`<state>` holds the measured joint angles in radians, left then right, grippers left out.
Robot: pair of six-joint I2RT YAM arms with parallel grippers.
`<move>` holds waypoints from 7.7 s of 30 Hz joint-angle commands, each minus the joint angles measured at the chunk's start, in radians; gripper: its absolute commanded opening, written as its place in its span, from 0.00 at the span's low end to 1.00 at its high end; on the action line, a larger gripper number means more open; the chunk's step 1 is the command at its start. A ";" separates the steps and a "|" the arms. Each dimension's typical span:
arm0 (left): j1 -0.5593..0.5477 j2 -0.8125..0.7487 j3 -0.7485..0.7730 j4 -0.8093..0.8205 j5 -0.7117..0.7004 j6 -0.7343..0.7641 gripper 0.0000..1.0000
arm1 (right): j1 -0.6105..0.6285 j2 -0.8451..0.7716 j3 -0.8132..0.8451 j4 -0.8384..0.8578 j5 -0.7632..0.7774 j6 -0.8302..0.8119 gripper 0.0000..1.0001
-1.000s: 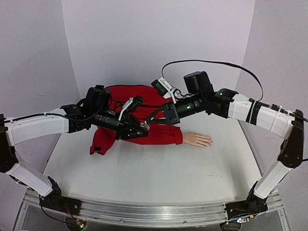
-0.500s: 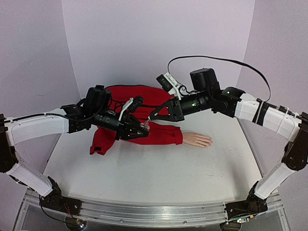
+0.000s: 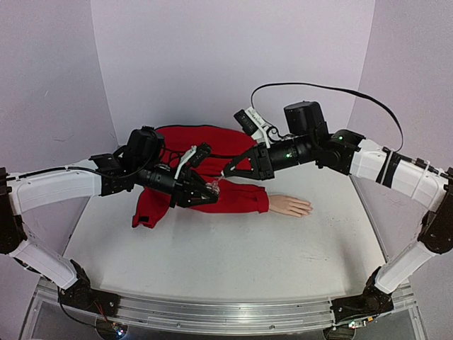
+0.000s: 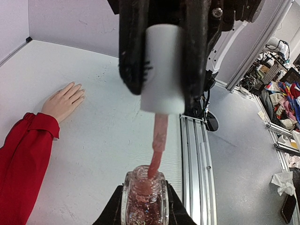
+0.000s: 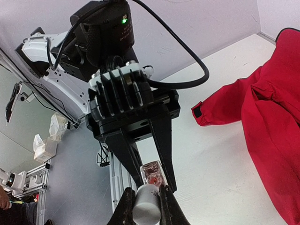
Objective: Paint the nails
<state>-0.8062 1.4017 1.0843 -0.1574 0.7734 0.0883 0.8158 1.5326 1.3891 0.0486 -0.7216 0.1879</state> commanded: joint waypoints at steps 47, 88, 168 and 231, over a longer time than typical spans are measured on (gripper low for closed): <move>-0.085 0.149 0.245 0.263 -0.568 -0.079 0.00 | -0.785 -0.267 -0.862 0.348 0.343 0.058 0.00; -0.085 0.196 0.263 0.266 -0.547 -0.066 0.00 | -0.783 -0.040 -0.829 0.527 0.233 0.118 0.00; -0.085 0.195 0.262 0.263 -0.528 -0.069 0.00 | -0.763 0.012 -0.837 0.518 0.314 0.128 0.00; -0.085 0.200 0.269 0.264 -0.520 -0.057 0.00 | -0.750 -0.050 -0.881 0.575 0.307 0.119 0.00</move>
<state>-0.8894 1.6184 1.3083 0.0528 0.2409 0.0250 0.0578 1.5280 0.5098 0.6003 -0.4286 0.3122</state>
